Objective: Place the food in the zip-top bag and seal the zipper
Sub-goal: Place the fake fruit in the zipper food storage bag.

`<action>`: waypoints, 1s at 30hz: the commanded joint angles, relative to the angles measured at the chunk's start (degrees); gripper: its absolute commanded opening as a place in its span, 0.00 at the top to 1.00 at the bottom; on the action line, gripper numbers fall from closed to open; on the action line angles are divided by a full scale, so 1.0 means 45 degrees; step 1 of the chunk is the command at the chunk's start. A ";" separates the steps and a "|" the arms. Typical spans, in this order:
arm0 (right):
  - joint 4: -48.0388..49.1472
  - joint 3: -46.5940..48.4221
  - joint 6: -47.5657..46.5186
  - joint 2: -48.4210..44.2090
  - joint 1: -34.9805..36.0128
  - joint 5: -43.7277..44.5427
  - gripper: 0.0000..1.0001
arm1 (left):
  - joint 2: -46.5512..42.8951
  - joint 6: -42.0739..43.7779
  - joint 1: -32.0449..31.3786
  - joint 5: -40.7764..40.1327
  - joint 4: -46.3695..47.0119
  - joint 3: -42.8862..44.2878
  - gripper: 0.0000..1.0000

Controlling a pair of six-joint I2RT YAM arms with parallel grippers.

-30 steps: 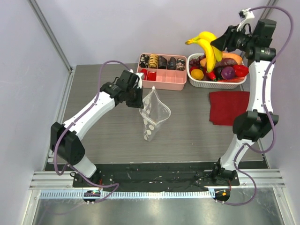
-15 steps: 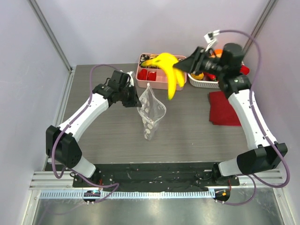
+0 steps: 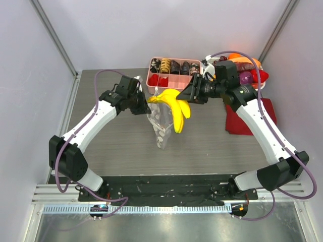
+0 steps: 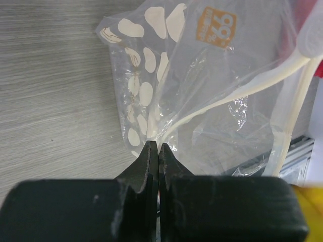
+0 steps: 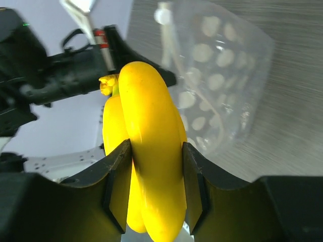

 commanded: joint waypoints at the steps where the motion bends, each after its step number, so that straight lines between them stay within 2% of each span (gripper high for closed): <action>1: -0.2038 0.0940 -0.0715 -0.0098 0.0700 0.3162 0.99 | -0.0768 -0.0436 0.0033 -0.0673 0.0248 0.0350 1.00; 8: -0.2333 0.1135 -0.3995 -0.0119 0.2770 0.7790 0.99 | -0.0592 -0.0651 0.0014 -0.0108 0.0111 0.0585 1.00; 13: -0.2254 0.1740 -0.7640 0.0271 0.4566 0.9790 0.99 | -0.0533 -0.0691 -0.0298 0.0304 0.0033 0.0916 1.00; 17: -0.3071 0.2306 -1.0985 0.0662 0.5816 0.9735 0.99 | -0.0553 -0.0612 -0.0572 0.0634 -0.0025 0.1093 1.00; 23: -0.4147 0.2757 -1.5550 0.0741 0.6561 0.9363 0.99 | -0.0377 -0.0807 -0.0728 0.2116 -0.0025 0.1210 1.00; 28: -0.3819 0.1198 -1.9051 -0.0582 0.7223 0.9304 0.99 | -0.0260 -0.1081 -0.0728 0.3757 0.0150 0.1113 1.00; 30: -0.2825 -0.0052 -2.0746 -0.1229 0.7537 0.9518 0.99 | -0.0163 -0.1256 -0.0728 0.4909 0.0422 0.0957 1.00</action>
